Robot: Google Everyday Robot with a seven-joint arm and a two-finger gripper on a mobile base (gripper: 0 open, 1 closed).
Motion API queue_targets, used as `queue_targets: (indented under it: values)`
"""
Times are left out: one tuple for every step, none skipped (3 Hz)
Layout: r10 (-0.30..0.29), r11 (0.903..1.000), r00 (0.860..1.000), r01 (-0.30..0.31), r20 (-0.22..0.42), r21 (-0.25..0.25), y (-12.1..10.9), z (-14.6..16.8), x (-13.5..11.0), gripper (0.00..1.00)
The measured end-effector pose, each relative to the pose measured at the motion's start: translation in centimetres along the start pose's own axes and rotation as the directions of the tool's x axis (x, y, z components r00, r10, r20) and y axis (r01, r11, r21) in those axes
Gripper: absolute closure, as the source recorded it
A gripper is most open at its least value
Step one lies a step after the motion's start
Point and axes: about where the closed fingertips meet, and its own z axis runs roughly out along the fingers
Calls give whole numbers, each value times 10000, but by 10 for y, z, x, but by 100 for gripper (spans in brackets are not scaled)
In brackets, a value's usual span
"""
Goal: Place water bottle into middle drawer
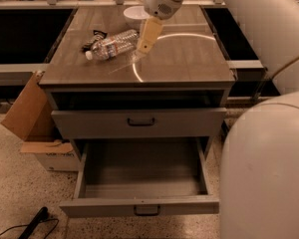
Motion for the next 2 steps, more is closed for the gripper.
queue_targets:
  values:
    - [-686,9975,9974,682,-229,-181,-15,30,-9,0]
    - [-1035,9934,9936,1010,-461,-547,-23,56,-10,0]
